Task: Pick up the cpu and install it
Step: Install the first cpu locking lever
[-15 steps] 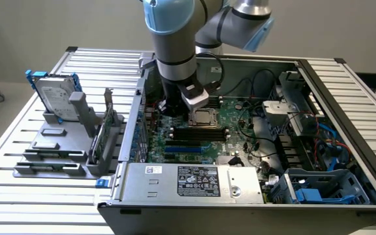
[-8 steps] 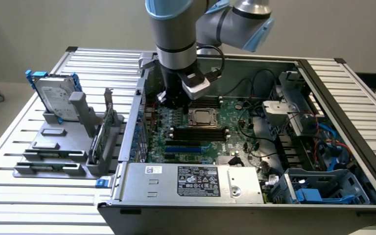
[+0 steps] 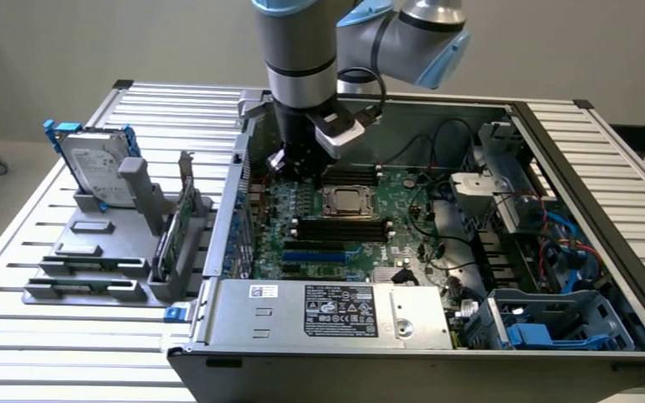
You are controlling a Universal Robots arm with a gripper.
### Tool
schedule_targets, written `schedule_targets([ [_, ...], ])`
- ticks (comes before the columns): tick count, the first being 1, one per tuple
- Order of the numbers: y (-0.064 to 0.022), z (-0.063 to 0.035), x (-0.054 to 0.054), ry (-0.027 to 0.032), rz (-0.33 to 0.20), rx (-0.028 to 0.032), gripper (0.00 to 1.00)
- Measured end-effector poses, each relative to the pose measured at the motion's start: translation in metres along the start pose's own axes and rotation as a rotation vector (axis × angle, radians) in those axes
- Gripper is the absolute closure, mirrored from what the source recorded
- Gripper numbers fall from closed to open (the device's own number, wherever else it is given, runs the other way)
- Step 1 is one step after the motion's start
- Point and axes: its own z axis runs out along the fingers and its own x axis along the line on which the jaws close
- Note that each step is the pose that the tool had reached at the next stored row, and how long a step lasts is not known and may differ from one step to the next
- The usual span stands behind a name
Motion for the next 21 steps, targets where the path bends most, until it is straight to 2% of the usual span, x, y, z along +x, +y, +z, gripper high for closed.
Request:
schedule_targets([
  [3, -0.0011, -0.0062, 0.001, -0.0047, -0.035, 0.0013, 0.89],
  [6, -0.0019, -0.0114, 0.003, -0.0081, -0.074, 0.0054, 0.89],
  [9, -0.0021, -0.0126, 0.003, -0.0111, -0.113, 0.0100, 0.89],
  [11, -0.0023, -0.0127, 0.003, -0.0145, -0.133, 0.0103, 0.89],
  [15, -0.0030, -0.0126, 0.004, -0.0226, -0.170, 0.0057, 0.89],
  [21, -0.0039, -0.0111, 0.004, -0.0372, -0.227, -0.0105, 0.89],
])
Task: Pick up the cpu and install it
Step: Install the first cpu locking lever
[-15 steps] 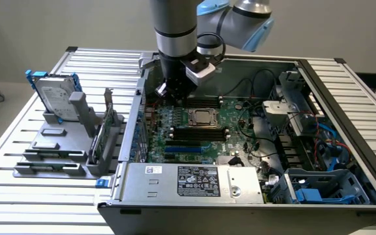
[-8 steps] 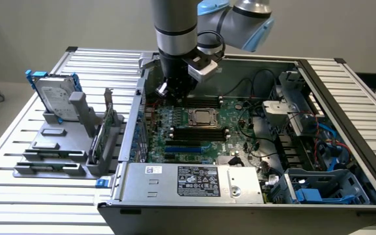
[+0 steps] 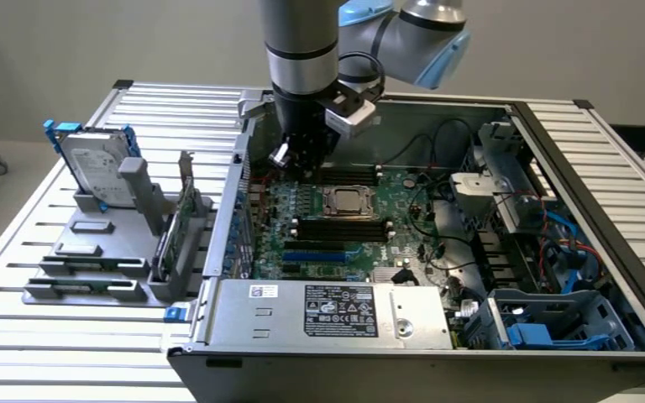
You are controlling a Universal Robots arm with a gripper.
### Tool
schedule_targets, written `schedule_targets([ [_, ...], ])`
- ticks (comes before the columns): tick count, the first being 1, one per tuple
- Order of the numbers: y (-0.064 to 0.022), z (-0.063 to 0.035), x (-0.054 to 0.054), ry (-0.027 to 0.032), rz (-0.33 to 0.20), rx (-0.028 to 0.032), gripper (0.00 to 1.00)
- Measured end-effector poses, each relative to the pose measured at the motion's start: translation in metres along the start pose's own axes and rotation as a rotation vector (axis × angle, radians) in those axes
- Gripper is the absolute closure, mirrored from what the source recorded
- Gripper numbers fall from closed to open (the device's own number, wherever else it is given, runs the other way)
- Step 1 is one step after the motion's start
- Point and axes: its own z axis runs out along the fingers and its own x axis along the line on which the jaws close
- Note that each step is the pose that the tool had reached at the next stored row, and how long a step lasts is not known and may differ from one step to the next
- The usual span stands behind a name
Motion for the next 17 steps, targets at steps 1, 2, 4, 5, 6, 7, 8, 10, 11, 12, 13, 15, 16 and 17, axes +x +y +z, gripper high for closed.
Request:
schedule_targets([
  [1, -0.0002, 0.0003, 0.000, -0.0015, -0.010, -0.0026, 0.89],
  [2, -0.0005, 0.0006, 0.000, -0.0028, -0.019, -0.0053, 0.89],
  [4, -0.0015, 0.0016, 0.001, -0.0028, -0.039, -0.0112, 0.89],
  [5, -0.0022, 0.0024, 0.002, -0.0020, -0.047, -0.0144, 0.89],
  [6, -0.0029, 0.0032, 0.003, -0.0014, -0.057, -0.0179, 0.89],
  [7, -0.0035, 0.0040, 0.003, -0.0008, -0.065, -0.0213, 0.89],
  [8, -0.0042, 0.0047, 0.004, -0.0004, -0.074, -0.0245, 0.89],
  [10, -0.0054, 0.0063, 0.005, -0.0004, -0.093, -0.0302, 0.89],
  [11, -0.0059, 0.0070, 0.006, -0.0008, -0.103, -0.0324, 0.89],
  [12, -0.0063, 0.0078, 0.006, -0.0017, -0.114, -0.0342, 0.89],
  [13, -0.0065, 0.0085, 0.006, -0.0029, -0.126, -0.0353, 0.89],
  [15, -0.0067, 0.0097, 0.006, -0.0078, -0.153, -0.0368, 0.89],
  [16, -0.0068, 0.0104, 0.006, -0.0106, -0.169, -0.0376, 0.89],
  [17, -0.0069, 0.0109, 0.006, -0.0136, -0.183, -0.0383, 0.89],
])
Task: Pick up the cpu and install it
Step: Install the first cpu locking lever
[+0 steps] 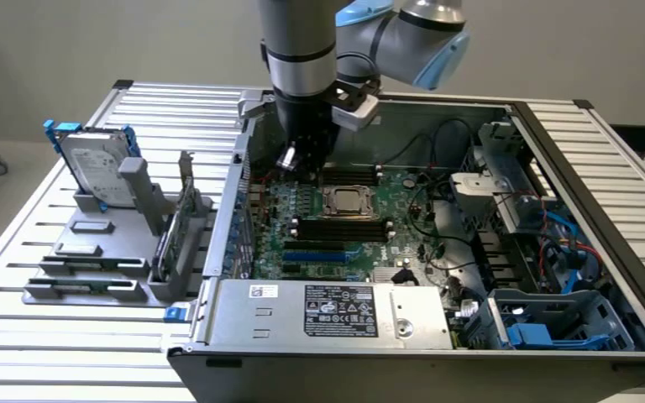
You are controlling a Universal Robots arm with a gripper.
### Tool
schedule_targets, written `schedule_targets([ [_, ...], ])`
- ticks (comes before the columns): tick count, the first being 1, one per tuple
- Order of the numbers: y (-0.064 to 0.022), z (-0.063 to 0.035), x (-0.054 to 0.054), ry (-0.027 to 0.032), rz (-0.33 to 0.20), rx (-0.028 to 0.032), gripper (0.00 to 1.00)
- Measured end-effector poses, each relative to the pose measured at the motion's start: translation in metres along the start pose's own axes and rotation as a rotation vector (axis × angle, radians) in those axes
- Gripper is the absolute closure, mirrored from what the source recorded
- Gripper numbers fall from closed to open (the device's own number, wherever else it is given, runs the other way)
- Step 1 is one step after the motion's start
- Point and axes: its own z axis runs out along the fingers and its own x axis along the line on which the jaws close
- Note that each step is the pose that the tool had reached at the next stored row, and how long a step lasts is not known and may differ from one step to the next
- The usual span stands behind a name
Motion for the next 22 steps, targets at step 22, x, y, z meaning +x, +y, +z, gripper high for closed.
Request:
schedule_targets([
  [22, -0.0014, 0.0090, 0.0003, -0.0226, -0.349, 0.0050, 0.89],
])
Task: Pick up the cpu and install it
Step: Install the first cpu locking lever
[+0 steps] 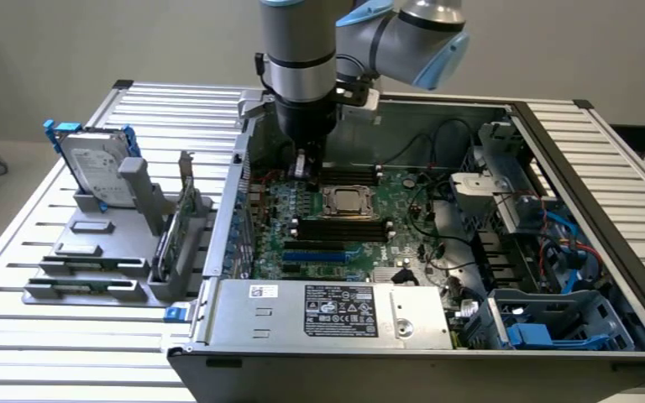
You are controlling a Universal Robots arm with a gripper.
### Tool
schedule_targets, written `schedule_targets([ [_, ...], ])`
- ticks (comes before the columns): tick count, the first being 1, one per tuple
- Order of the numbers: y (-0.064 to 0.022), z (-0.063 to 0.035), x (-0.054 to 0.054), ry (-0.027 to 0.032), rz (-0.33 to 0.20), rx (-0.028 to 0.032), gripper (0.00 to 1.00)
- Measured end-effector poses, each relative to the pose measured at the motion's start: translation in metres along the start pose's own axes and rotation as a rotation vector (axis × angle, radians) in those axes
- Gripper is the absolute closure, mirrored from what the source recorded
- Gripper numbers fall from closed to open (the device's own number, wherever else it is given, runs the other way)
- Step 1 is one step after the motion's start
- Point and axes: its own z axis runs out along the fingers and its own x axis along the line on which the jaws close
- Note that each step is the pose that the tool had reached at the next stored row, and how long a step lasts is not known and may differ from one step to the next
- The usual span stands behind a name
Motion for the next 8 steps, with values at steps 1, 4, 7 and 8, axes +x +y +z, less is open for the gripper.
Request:
schedule_targets([
  [1, -0.0003, 0.0011, 0.0007, 0.0008, -0.013, 0.0000, 0.89],
  [4, -0.0017, 0.0028, 0.0026, 0.0034, -0.041, 0.0007, 0.89],
  [7, -0.0043, 0.0030, 0.0042, 0.0035, -0.058, 0.0018, 0.89],
  [8, -0.0051, 0.0030, 0.0054, 0.0014, -0.063, 0.0018, 0.89],
])
